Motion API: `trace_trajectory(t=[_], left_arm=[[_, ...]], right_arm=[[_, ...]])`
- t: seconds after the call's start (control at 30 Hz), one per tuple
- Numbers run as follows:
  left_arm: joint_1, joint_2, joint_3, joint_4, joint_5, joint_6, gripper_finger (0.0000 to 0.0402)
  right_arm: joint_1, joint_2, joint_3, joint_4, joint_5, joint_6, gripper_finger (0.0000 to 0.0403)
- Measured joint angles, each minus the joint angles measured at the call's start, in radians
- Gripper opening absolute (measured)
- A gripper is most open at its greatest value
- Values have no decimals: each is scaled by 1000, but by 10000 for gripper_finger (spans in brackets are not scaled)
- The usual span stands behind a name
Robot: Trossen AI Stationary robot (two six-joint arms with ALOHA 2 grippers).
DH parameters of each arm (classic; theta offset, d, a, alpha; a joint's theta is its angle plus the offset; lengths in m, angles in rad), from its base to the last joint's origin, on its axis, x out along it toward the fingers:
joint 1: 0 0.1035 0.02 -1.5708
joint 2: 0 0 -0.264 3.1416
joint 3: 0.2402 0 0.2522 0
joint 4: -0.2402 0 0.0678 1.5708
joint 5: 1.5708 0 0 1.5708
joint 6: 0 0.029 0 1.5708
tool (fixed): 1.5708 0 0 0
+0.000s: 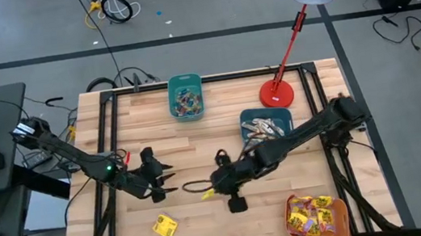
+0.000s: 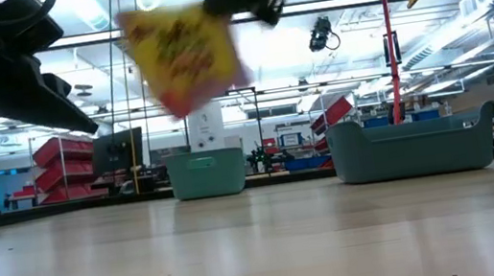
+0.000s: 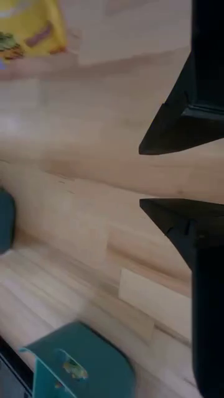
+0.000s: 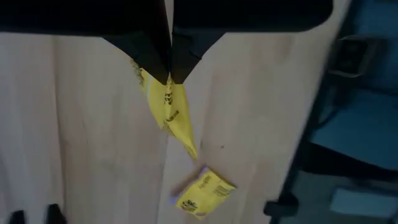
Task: Sort candy
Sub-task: Put the yellow candy bag into the orange bin
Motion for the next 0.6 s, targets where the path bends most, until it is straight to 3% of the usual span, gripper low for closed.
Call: trace_trajectory(t=[0.17, 0.4, 0.6], left_arm=[[-1, 5, 0, 38, 0, -5, 126], [-2, 5, 0, 59, 3, -56, 126], [-2, 6, 0, 99, 3, -51, 126]], right_arm=[[45, -146, 1, -105, -55, 103, 0], [164, -280, 1, -271, -98, 438, 0], [346, -334, 1, -471, 82, 755, 0]])
